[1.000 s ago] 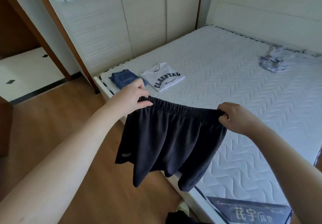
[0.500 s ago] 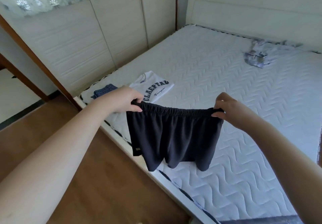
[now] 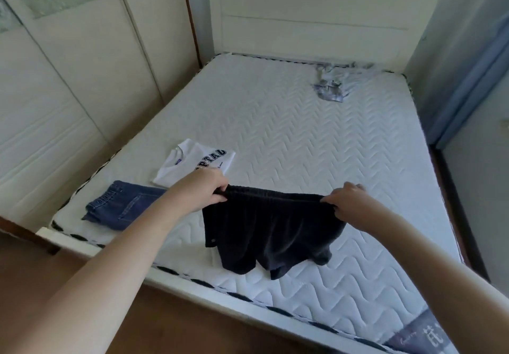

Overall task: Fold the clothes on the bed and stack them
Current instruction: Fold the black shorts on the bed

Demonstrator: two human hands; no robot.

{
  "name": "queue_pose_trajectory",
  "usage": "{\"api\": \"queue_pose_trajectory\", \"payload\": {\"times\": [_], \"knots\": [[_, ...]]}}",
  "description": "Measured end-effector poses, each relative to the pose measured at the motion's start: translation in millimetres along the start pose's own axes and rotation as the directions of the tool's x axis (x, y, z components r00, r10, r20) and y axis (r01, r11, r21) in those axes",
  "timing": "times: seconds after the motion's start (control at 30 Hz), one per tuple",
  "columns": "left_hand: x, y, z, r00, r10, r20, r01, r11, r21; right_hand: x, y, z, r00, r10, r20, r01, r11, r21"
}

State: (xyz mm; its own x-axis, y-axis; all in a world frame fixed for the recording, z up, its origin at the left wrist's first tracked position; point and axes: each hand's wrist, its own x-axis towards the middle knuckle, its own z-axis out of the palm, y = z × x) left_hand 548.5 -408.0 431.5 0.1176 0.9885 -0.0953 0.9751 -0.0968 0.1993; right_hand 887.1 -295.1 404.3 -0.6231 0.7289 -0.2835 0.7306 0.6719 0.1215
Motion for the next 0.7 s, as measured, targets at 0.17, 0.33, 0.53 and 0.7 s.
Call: {"api": "queue_pose_trajectory", "payload": {"times": [0.17, 0.33, 0.53, 0.7], "knots": [[33, -13, 2, 0.996, 0.075, -0.043, -0.077, 0.996, -0.037, -11, 9, 10, 0.970, 0.237, -0.060, -0.233, 0.970, 0.065], [71, -9, 0, 0.994, 0.063, -0.091, -0.062, 0.998, 0.022, -15, 41, 9, 0.938, 0.327, -0.113, -0.301, 0.932, 0.202], [102, 0, -20, 0.965, 0.064, -0.253, -0.058, 0.998, 0.028, -1, 73, -7, 0.902, 0.309, -0.301, -0.258, 0.946, 0.198], [127, 8, -51, 0.920, 0.069, -0.386, -0.071, 0.997, 0.008, 23, 99, -33, 0.872, 0.382, -0.305, -0.205, 0.852, 0.481]]}}
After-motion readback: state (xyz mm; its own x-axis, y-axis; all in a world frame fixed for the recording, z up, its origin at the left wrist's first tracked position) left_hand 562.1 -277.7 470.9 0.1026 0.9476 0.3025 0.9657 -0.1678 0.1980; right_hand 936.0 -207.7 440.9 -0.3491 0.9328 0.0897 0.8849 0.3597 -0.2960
